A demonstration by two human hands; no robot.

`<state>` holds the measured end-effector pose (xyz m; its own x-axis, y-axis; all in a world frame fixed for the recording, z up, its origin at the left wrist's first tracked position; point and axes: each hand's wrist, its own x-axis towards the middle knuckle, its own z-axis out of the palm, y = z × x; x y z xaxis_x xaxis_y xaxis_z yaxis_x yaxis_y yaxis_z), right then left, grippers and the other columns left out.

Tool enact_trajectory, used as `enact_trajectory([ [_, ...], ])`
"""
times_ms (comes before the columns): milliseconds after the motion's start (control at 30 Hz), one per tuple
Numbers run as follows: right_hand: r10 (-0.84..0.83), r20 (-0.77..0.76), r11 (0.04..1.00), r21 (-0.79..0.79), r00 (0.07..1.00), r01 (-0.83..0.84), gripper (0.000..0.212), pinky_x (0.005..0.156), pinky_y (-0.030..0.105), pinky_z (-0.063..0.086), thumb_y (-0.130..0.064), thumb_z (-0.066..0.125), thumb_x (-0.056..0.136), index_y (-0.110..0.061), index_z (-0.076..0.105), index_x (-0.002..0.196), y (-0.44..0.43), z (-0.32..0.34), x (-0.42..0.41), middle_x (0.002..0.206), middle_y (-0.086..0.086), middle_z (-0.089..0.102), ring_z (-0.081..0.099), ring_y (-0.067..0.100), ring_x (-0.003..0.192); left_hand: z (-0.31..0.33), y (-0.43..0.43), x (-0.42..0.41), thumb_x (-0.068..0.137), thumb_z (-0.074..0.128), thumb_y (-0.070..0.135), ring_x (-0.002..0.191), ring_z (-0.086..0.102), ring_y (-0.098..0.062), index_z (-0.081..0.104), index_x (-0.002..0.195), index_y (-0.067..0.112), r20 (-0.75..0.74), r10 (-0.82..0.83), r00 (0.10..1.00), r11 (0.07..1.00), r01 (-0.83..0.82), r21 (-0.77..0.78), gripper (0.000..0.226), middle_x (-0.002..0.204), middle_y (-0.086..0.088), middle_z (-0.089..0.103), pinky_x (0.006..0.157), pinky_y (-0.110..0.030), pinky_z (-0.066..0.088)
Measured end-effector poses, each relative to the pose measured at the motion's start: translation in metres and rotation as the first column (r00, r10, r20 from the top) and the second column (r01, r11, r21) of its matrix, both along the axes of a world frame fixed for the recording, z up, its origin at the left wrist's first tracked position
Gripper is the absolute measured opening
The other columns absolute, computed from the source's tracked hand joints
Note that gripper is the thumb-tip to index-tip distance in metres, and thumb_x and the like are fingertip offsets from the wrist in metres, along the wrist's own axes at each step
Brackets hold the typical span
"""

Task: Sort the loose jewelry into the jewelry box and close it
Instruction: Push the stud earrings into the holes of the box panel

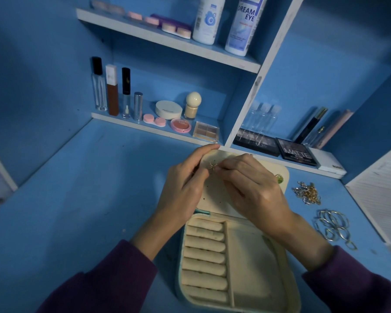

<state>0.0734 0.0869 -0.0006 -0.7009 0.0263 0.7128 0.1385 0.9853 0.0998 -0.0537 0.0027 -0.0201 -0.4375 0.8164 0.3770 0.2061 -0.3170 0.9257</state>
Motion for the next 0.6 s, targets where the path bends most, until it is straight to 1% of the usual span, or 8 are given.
enact_trajectory([
  [33, -0.009, -0.006, 1.0, -0.011, 1.0, 0.009, 0.009, 0.069, 0.037, 0.05, 0.013, 0.061, 0.083, 0.009, 0.068, 0.081, -0.001, 0.0, -0.001, 0.087, 0.017, 0.067, 0.06, 0.032, 0.076, -0.001, 0.001, -0.001, 0.081, 0.041, 0.015, 0.063, 0.045, -0.033, 0.061, 0.107, 0.051, 0.002, -0.007, 1.0, 1.0, 0.007, 0.001, 0.049, 0.066, -0.019, 0.051, 0.059, -0.031, 0.038],
  [133, -0.048, -0.041, 0.999, -0.024, 0.998, 0.047, 0.008, 0.063, 0.039, 0.045, 0.012, 0.062, 0.082, 0.008, 0.066, 0.076, -0.003, 0.003, -0.004, 0.082, 0.017, 0.063, 0.055, 0.032, 0.069, -0.002, 0.001, -0.002, 0.081, 0.042, 0.02, 0.074, 0.057, -0.035, 0.06, 0.106, 0.058, 0.012, -0.018, 1.0, 1.0, 0.018, 0.006, 0.049, 0.087, -0.03, 0.061, 0.069, -0.033, 0.04],
  [167, -0.061, -0.052, 0.998, -0.024, 0.997, 0.06, 0.007, 0.062, 0.039, 0.044, 0.01, 0.063, 0.083, 0.008, 0.067, 0.077, -0.004, 0.004, -0.005, 0.08, 0.017, 0.062, 0.053, 0.032, 0.068, -0.002, 0.002, -0.002, 0.081, 0.043, 0.023, 0.073, 0.057, -0.035, 0.06, 0.106, 0.058, 0.014, -0.015, 1.0, 1.0, 0.015, 0.006, 0.046, 0.087, -0.03, 0.061, 0.07, -0.033, 0.04],
  [233, -0.091, -0.069, 0.995, -0.035, 0.993, 0.088, 0.006, 0.062, 0.038, 0.043, 0.005, 0.064, 0.085, 0.006, 0.069, 0.081, -0.005, 0.006, -0.006, 0.08, 0.017, 0.06, 0.052, 0.03, 0.069, -0.002, 0.002, -0.001, 0.082, 0.044, 0.028, 0.067, 0.053, -0.036, 0.061, 0.106, 0.054, 0.009, -0.014, 1.0, 1.0, 0.014, 0.007, 0.039, 0.079, -0.029, 0.058, 0.062, -0.034, 0.039],
  [333, -0.125, -0.079, 0.991, -0.065, 0.989, 0.12, 0.008, 0.061, 0.039, 0.043, 0.0, 0.064, 0.085, 0.004, 0.071, 0.087, -0.007, 0.006, -0.005, 0.08, 0.015, 0.058, 0.051, 0.029, 0.072, -0.002, 0.0, 0.001, 0.09, 0.045, 0.025, 0.06, 0.044, -0.036, 0.058, 0.11, 0.048, -0.02, -0.006, 1.0, 1.0, 0.006, 0.003, 0.033, 0.07, -0.028, 0.051, 0.055, -0.042, 0.036],
  [467, -0.171, -0.062, 0.977, -0.141, 0.983, 0.161, 0.018, 0.067, 0.031, 0.041, -0.002, 0.059, 0.083, -0.003, 0.073, 0.094, -0.009, 0.007, 0.0, 0.082, 0.009, 0.058, 0.047, 0.022, 0.077, -0.007, 0.003, -0.001, 0.099, 0.049, 0.016, 0.049, 0.036, -0.009, 0.06, 0.115, 0.036, -0.079, 0.048, 0.996, 0.999, -0.047, 0.014, 0.028, 0.057, -0.01, 0.04, 0.048, -0.021, 0.032],
  [567, -0.186, -0.068, 0.957, -0.24, 0.98, 0.164, 0.025, 0.072, 0.022, 0.038, -0.003, 0.054, 0.081, -0.007, 0.073, 0.096, -0.01, 0.01, 0.005, 0.083, 0.005, 0.058, 0.046, 0.02, 0.079, -0.008, 0.006, -0.001, 0.098, 0.05, 0.019, 0.051, 0.041, -0.017, 0.059, 0.114, 0.039, -0.112, 0.068, 0.991, 0.998, -0.067, 0.013, 0.027, 0.059, -0.01, 0.047, 0.05, -0.023, 0.037],
  [600, -0.189, -0.084, 0.951, -0.264, 0.978, 0.161, 0.025, 0.072, 0.02, 0.036, -0.003, 0.053, 0.081, -0.007, 0.073, 0.095, -0.01, 0.012, 0.007, 0.082, 0.004, 0.058, 0.046, 0.019, 0.079, -0.009, 0.006, -0.001, 0.098, 0.05, 0.02, 0.05, 0.039, -0.015, 0.059, 0.114, 0.039, -0.122, 0.077, 0.99, 0.997, -0.077, 0.011, 0.027, 0.057, -0.006, 0.044, 0.049, -0.021, 0.035],
])
